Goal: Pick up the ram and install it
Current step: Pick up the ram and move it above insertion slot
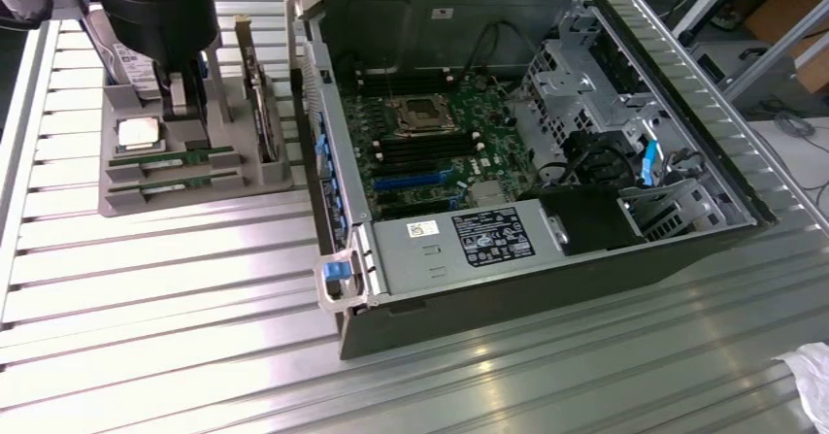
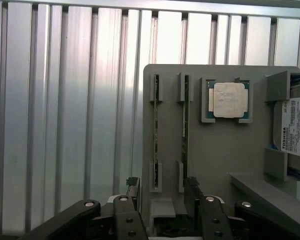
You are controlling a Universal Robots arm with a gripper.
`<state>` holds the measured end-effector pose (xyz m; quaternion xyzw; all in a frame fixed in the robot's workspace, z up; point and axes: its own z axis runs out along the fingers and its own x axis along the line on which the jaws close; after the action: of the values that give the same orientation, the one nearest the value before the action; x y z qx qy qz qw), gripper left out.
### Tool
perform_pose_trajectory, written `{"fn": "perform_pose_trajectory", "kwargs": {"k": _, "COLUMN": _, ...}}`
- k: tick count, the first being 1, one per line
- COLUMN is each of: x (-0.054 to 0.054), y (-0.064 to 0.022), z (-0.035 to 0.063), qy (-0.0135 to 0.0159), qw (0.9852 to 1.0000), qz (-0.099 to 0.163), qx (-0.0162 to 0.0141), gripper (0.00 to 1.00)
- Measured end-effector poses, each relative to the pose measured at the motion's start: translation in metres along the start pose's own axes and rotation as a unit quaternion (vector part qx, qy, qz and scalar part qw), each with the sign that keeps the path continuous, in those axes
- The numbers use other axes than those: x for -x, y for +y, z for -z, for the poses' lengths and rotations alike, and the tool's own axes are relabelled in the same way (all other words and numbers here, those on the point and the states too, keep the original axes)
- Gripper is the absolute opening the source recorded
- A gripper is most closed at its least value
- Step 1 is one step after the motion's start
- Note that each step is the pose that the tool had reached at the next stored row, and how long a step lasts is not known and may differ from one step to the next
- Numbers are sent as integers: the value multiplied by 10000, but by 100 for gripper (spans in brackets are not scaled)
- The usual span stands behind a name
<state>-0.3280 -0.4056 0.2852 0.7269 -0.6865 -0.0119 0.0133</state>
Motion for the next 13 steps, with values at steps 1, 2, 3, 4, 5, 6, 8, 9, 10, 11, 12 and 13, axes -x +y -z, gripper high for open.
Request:
{"fn": "perform_pose_trajectory", "kwargs": {"k": 1, "x": 0, "y": 0, "z": -7, "qy": 0, "qw": 10000, "qz": 0, "qx": 0, "gripper": 48}}
{"fn": "perform_pose_trajectory", "kwargs": {"k": 2, "x": 0, "y": 0, "z": -12, "qy": 0, "qw": 10000, "qz": 0, "qx": 0, "gripper": 48}}
{"fn": "perform_pose_trajectory", "kwargs": {"k": 3, "x": 0, "y": 0, "z": -16, "qy": 0, "qw": 10000, "qz": 0, "qx": 0, "gripper": 48}}
{"fn": "perform_pose_trajectory", "kwargs": {"k": 4, "x": 0, "y": -1, "z": -21, "qy": 0, "qw": 10000, "qz": 0, "qx": 0, "gripper": 48}}
{"fn": "perform_pose_trajectory", "kwargs": {"k": 5, "x": 0, "y": -1, "z": -25, "qy": 0, "qw": 10000, "qz": 0, "qx": 0, "gripper": 48}}
{"fn": "perform_pose_trajectory", "kwargs": {"k": 6, "x": 0, "y": -1, "z": -33, "qy": 0, "qw": 10000, "qz": 0, "qx": 1, "gripper": 48}}
{"fn": "perform_pose_trajectory", "kwargs": {"k": 8, "x": 0, "y": -2, "z": -52, "qy": 0, "qw": 10000, "qz": 0, "qx": 0, "gripper": 48}}
{"fn": "perform_pose_trajectory", "kwargs": {"k": 9, "x": 0, "y": -2, "z": -59, "qy": 0, "qw": 10000, "qz": 0, "qx": 0, "gripper": 48}}
{"fn": "perform_pose_trajectory", "kwargs": {"k": 10, "x": 0, "y": -3, "z": -70, "qy": 0, "qw": 10000, "qz": 0, "qx": 0, "gripper": 48}}
{"fn": "perform_pose_trajectory", "kwargs": {"k": 11, "x": 0, "y": -3, "z": -73, "qy": 0, "qw": 10000, "qz": 0, "qx": 0, "gripper": 48}}
{"fn": "perform_pose_trajectory", "kwargs": {"k": 12, "x": 0, "y": -3, "z": -81, "qy": 0, "qw": 10000, "qz": 0, "qx": 0, "gripper": 48}}
{"fn": "perform_pose_trajectory", "kwargs": {"k": 13, "x": 0, "y": -3, "z": -94, "qy": 0, "qw": 10000, "qz": 0, "qx": 0, "gripper": 48}}
